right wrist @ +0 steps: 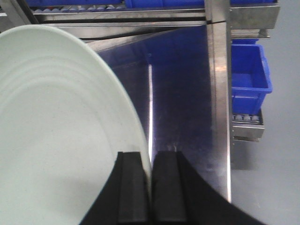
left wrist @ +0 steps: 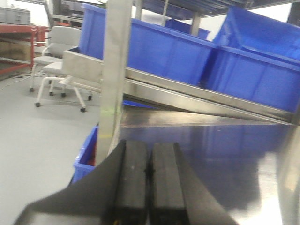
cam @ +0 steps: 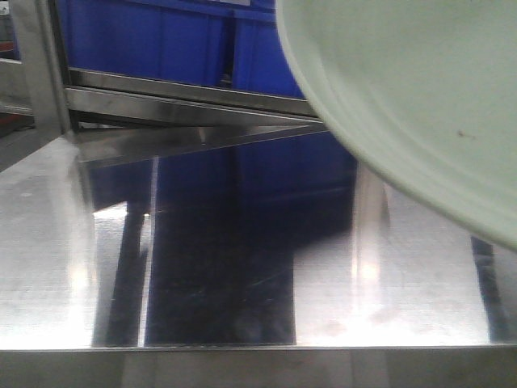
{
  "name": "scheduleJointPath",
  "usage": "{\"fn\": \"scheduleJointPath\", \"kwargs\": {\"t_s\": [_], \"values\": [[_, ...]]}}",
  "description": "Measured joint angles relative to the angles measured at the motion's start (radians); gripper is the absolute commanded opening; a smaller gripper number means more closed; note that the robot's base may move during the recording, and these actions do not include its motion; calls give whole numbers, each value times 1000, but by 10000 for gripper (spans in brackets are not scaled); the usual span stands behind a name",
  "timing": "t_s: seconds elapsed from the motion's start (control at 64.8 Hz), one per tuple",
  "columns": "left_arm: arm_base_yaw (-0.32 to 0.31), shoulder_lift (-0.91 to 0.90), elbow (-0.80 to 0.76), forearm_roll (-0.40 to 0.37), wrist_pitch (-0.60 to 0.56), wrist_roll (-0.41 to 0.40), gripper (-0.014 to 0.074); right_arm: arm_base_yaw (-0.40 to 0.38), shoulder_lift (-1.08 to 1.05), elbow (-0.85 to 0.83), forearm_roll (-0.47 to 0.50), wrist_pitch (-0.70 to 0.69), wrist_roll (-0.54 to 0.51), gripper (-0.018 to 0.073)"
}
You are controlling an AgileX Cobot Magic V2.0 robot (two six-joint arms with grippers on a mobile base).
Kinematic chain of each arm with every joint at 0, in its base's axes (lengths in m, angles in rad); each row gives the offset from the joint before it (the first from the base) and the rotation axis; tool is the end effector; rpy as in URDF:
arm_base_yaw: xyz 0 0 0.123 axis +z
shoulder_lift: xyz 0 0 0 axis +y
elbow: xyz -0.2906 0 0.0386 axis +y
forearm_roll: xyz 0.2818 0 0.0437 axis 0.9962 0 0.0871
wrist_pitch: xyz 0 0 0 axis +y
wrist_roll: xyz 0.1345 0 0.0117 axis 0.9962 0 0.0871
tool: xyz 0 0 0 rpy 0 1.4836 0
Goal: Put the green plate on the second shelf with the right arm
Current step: 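Hold the plate raised in the right gripper while turning away from the table, then carry the plate in the right gripper while driving across the floor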
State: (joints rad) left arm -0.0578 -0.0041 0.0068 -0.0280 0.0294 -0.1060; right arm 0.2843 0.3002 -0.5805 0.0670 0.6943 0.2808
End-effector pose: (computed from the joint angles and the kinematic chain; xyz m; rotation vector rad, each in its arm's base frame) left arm 0.1258 -0.0074 0.2107 -0.0571 1.5166 -0.1542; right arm 0.1138 0.0393 0.3225 0.0166 1.9225 0.4580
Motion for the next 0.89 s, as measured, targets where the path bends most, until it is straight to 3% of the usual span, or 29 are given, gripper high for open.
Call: {"fn": "scheduleJointPath", "kwargs": {"t_s": [0.895], "values": [[0,0,0,0,0,0,130,0,0,0,0,0,2,48]]}}
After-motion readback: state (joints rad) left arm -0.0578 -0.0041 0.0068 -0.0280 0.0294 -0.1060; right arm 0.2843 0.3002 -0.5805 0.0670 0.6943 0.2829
